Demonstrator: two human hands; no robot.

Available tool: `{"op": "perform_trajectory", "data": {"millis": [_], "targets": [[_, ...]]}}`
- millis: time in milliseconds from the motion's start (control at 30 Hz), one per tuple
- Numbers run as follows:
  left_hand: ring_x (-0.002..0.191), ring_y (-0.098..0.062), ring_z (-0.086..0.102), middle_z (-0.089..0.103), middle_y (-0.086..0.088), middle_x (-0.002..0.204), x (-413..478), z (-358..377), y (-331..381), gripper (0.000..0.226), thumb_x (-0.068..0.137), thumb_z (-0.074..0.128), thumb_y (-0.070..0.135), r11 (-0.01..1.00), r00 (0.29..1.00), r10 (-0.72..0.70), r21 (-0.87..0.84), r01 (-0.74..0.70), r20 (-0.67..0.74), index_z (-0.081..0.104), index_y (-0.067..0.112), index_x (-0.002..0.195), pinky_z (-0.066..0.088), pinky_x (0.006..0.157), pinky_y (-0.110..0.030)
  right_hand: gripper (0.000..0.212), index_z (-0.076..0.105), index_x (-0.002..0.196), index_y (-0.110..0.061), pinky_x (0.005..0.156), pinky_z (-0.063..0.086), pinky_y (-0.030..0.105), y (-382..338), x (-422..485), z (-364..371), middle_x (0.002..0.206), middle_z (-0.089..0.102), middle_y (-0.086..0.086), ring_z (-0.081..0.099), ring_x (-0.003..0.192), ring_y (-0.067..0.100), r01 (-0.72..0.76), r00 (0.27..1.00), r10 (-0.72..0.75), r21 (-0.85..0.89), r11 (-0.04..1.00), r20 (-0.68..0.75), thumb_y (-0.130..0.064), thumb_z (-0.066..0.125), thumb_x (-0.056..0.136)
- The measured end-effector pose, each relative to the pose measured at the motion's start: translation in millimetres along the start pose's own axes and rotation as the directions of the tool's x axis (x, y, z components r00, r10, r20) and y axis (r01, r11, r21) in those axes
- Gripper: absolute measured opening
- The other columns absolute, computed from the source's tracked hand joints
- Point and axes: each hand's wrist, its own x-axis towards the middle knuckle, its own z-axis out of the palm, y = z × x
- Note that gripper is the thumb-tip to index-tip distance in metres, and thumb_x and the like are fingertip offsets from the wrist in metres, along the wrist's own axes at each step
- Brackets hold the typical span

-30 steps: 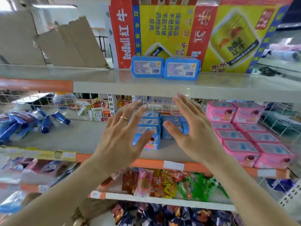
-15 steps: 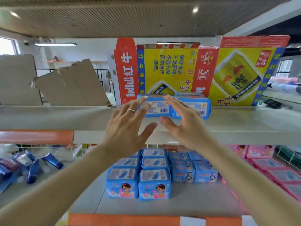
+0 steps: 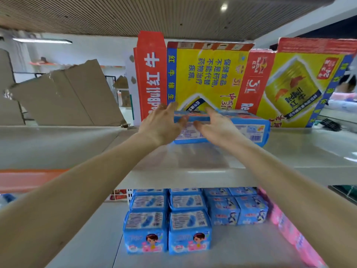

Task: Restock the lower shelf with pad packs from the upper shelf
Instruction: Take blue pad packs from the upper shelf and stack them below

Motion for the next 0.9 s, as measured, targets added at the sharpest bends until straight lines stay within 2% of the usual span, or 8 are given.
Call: {"op": "perform_trajectory", "data": {"millis": [200,300,433,533,633,700,767,900], "targets": [[0.111,-0.035,0.06,0.063,-0.019,0.115,14.7,21.0,-12.2,0.056,0.1,0.04,0.058,0.902,0.947,-0.28,-0.294,0.315,0.156,0.063,0.007,0.107,0.043,0.082,-0.032,0.066,0.032,0.147,-0.012,0.113,0.025,0.047,-5.6,30.3,14.6,0.148,0.045,0.017,0.023,0.145,0.039,-0.165,0.986,0.165,-0.23,0.959,-0.021,-0.052,0.047,0.096],[0.102,-0.033,0.065,0.066,-0.015,0.114,20.0,18.3,-17.6,0.072,0.093,0.041,0.069,0.771,0.898,-0.373,-0.461,0.44,0.233,0.063,0.007,0.12,0.055,0.088,-0.035,0.058,0.043,0.142,-0.012,0.099,0.037,0.04,-8.3,29.8,17.6,0.142,0.05,0.015,0.033,0.139,0.037,-0.176,0.984,0.172,-0.067,0.982,-0.054,-0.048,0.051,0.097],[0.093,-0.029,0.069,0.069,-0.009,0.107,14.1,8.6,-17.1,0.046,0.09,0.063,0.053,0.568,0.869,-0.457,-0.689,0.451,0.192,0.059,0.016,0.117,0.062,0.075,-0.041,0.049,0.053,0.137,-0.015,0.096,0.046,0.038,-6.2,13.7,19.0,0.129,0.061,0.009,0.054,0.119,0.028,-0.089,0.971,0.137,0.237,0.967,-0.194,-0.043,0.056,0.097],[0.083,-0.022,0.073,0.075,-0.006,0.1,-4.8,-8.0,-11.4,0.026,0.082,0.079,0.037,0.403,0.869,-0.473,-0.842,0.359,0.145,0.066,0.021,0.098,0.063,0.077,-0.041,0.052,0.055,0.138,-0.019,0.094,0.053,0.041,4.3,-7.1,22.6,0.113,0.071,-0.001,0.065,0.107,0.019,0.116,0.915,0.044,0.367,0.923,-0.4,-0.042,0.066,0.092],[0.073,-0.006,0.072,0.077,0.01,0.082,-39.0,-26.7,3.1,0.013,0.083,0.08,0.021,0.377,0.923,-0.37,-0.925,0.044,-0.106,0.073,0.031,0.079,0.059,0.068,-0.028,0.036,0.065,0.121,-0.024,0.082,0.056,0.036,17.9,-33.0,17.0,0.09,0.068,-0.018,0.066,0.085,0.005,0.324,0.793,0.082,0.532,0.782,-0.603,-0.04,0.071,0.089],[0.082,-0.002,0.073,0.077,0.013,0.091,-67.3,-30.7,16.7,0.023,0.085,0.077,0.009,0.346,0.931,-0.29,-0.931,-0.115,-0.223,0.073,0.03,0.095,0.056,0.067,-0.02,0.017,0.065,0.102,-0.03,0.072,0.052,0.03,22.3,-49.2,10.7,0.083,0.066,-0.016,0.06,0.074,0.003,0.379,0.799,0.15,0.682,0.625,-0.582,-0.037,0.071,0.089],[0.098,-0.007,0.073,0.076,0.01,0.107,-95.1,-22.7,30.8,0.038,0.086,0.077,0.009,0.421,0.932,-0.217,-0.889,-0.18,-0.291,0.069,0.019,0.121,0.06,0.076,-0.025,0.01,0.061,0.096,-0.029,0.07,0.048,0.028,26.4,-65.4,9.4,0.083,0.063,-0.01,0.057,0.075,0.007,0.361,0.863,0.145,0.793,0.491,-0.483,-0.027,0.07,0.091],[0.113,-0.006,0.067,0.069,0.022,0.12,-141.9,-2.8,49.9,0.066,0.079,0.08,0.021,0.515,0.891,-0.167,-0.808,-0.288,-0.423,0.053,0.022,0.14,0.055,0.088,-0.019,0.016,0.052,0.098,-0.011,0.073,0.049,0.018,51.1,-112.0,5.9,0.106,0.062,0.0,0.062,0.085,0.001,0.435,0.87,0.01,0.775,0.458,-0.494,-0.01,0.066,0.09]]}}
